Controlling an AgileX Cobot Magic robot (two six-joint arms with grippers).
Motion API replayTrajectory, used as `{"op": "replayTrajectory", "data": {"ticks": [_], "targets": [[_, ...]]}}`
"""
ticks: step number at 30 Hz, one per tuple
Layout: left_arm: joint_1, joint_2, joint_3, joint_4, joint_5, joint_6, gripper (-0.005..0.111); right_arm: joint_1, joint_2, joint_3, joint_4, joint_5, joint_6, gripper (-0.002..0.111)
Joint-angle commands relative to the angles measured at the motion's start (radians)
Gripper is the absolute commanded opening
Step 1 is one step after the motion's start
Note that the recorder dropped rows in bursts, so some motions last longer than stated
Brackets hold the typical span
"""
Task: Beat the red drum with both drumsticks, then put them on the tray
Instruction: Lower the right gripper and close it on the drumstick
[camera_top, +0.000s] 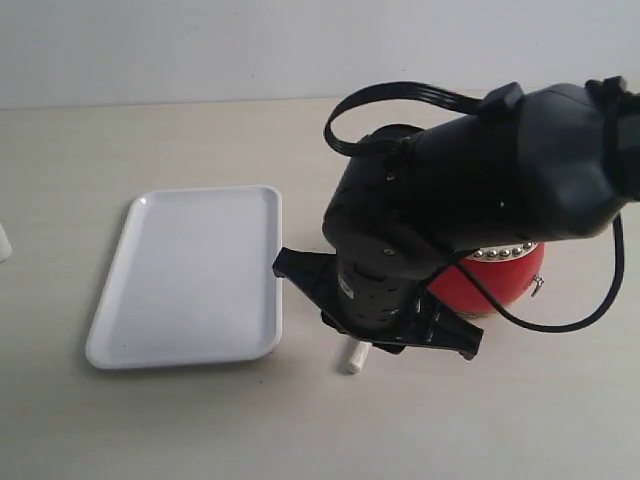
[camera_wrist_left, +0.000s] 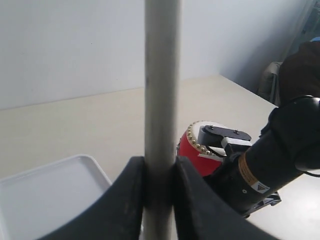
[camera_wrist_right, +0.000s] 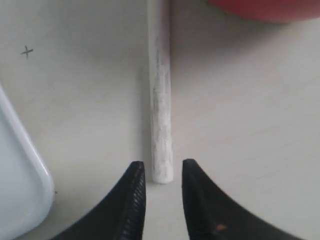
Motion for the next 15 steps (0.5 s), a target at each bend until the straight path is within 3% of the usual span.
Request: {"op": "replayTrajectory", "data": {"ticks": [1,9,15], "targets": [[-0.008,-0.006,0.001,0.0,0.006,-0.002,0.0,-0.022,0.038,-0.035,0.004,0.01,-0.016,0.03],[-0.012,-0.006,0.001,0.004,0.01,-0.002,0.0,-0.133,0.051,-0.044,0.144,-0.048,-0.212,0.037],[-0.018,-0.006,0.001,0.004,0.01,-0.002,0.0,-0.137,0.07,-0.044,0.144,-0.052,-0.237,0.037]]}}
